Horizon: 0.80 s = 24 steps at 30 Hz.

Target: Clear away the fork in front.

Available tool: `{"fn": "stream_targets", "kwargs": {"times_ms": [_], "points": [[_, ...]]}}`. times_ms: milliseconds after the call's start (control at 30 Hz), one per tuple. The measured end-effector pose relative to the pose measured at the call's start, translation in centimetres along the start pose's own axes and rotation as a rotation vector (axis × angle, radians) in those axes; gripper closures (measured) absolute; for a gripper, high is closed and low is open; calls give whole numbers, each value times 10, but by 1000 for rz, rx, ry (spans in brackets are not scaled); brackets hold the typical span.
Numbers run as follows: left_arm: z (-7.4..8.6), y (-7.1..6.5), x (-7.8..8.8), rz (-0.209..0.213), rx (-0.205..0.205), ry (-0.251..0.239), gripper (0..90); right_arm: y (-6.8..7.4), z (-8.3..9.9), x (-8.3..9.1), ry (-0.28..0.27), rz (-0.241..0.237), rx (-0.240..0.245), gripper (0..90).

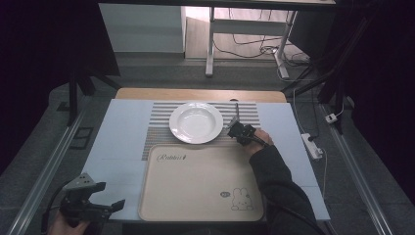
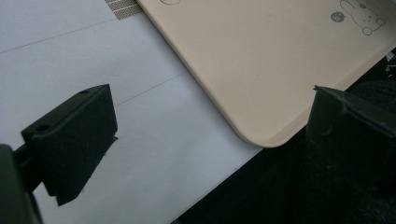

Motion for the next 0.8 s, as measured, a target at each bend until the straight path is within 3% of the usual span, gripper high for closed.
{"fn": "stream_targets", "kwargs": {"times_ms": [167, 267, 300, 333, 400, 800], "points": [[0, 0, 0, -1, 0, 1, 21, -1, 1, 0, 10, -9, -31, 891], [0, 0, 0, 0, 1, -1, 21, -4, -1, 5, -13, -47, -103, 895], [0, 0, 0, 1, 2, -3, 21, -4, -1, 5, -13, -47, -103, 895], [0, 0, 0, 2, 0, -3, 20, -7, -2, 8, -32, -77, -164, 895], [0, 0, 1, 4, -2, -5, 19, -9, -2, 12, -52, -111, -204, 896], [-2, -4, 2, 35, -17, -35, 1, -27, 4, 42, -147, -138, -301, 897]]}}
Point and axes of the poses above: each handheld gripper's, and its own axes: x roughly backward along the jaws, z roughly out of its underside, y roughly to its left, the point moved 8 cm from there along -x, roughly forward along the jaws, and after that the axes turned 9 degrees about z, right-handed, at the moved point
